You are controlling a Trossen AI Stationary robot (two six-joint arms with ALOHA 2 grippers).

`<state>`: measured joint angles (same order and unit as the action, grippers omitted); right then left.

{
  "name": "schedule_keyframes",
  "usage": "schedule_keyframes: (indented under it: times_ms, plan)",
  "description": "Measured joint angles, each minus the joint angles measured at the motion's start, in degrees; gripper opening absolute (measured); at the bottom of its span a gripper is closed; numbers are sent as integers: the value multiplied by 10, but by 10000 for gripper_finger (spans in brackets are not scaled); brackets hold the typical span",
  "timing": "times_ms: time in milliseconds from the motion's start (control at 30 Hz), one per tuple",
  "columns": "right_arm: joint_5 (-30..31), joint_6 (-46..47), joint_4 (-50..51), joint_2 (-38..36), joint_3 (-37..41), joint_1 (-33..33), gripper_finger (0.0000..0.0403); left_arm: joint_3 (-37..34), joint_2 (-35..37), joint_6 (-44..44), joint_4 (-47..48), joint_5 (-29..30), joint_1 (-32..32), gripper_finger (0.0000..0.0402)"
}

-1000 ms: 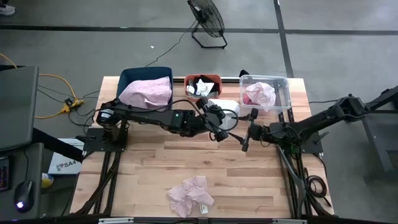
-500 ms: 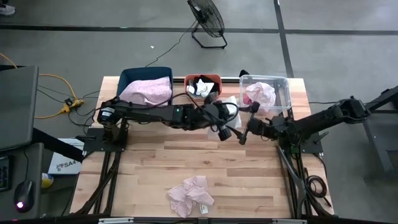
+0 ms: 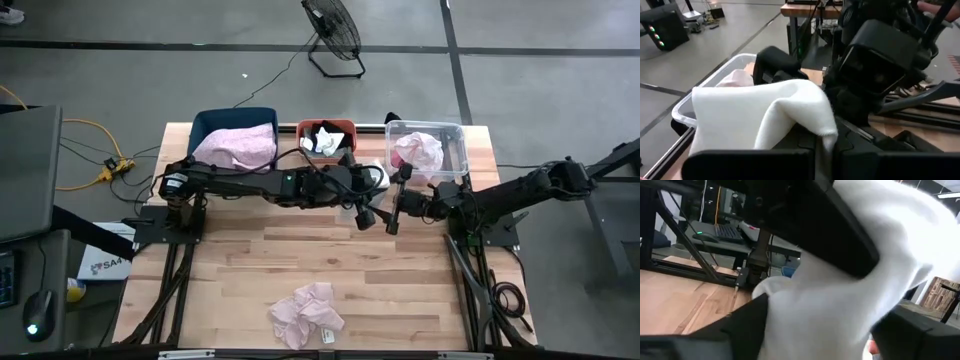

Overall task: Pick & Place Cloths
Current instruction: Put the white underwear into the transparent bin

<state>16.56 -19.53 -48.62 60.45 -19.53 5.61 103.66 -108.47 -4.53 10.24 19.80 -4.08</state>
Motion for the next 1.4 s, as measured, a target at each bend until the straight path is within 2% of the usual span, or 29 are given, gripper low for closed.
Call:
schedule_keyframes:
  times_ms: [167, 333, 400, 533, 633, 833, 1000, 1100, 1267, 1400]
  plan:
    - [24, 36, 10, 0, 0, 0, 198, 0, 0, 8, 5, 2, 0, 2]
    - [54, 75, 28, 0, 0, 0, 53, 0, 0, 14, 14, 3, 0, 4]
    - [54, 76, 38, 0, 0, 0, 24, 0, 0, 15, 23, 3, 0, 4]
    - [59, 90, 45, 0, 0, 0, 23, 0, 0, 15, 29, 5, 0, 6]
    - [60, 92, 52, 0, 0, 0, 23, 0, 0, 29, 33, 17, 0, 24]
    - [85, 94, 68, 0, -2, 0, 23, 0, 1, 82, 33, 22, -5, 129]
    - [157, 93, 192, -4, -51, 0, 23, 0, 16, 91, 46, 30, -5, 226]
    - [209, 91, 292, -4, -96, 0, 23, 0, 31, 88, 72, 45, -4, 262]
    - [284, 86, 443, -3, -169, 0, 23, 0, 63, 51, 134, 81, -5, 280]
    - [324, 79, 513, -3, -207, 0, 23, 0, 87, 39, 180, 94, -7, 280]
